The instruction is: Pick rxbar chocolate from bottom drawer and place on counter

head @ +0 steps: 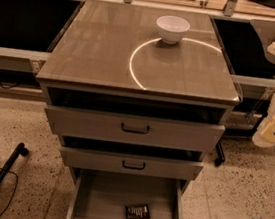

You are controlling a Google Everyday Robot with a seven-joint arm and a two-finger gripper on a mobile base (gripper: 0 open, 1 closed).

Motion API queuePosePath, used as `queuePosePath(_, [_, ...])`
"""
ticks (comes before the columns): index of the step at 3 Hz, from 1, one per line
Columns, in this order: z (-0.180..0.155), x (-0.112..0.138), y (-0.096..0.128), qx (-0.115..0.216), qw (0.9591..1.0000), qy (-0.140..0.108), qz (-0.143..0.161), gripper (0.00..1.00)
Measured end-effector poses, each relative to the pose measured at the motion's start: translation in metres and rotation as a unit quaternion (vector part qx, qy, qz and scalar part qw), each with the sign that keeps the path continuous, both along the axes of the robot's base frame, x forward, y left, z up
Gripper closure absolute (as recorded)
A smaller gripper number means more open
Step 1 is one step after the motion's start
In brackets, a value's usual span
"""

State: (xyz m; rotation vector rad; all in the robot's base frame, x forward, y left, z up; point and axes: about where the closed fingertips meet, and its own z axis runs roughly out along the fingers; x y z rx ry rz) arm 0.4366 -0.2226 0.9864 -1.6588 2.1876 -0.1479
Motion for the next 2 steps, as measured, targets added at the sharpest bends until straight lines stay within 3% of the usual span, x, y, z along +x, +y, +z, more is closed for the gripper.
queuePosePath(1, [-0.003,0.0,0.001,0.002,1.0,0.001,0.004,0.0])
queuePosePath(2, [-0.027,0.001,0.009,0.012,0.9993,0.012,0.033,0.0])
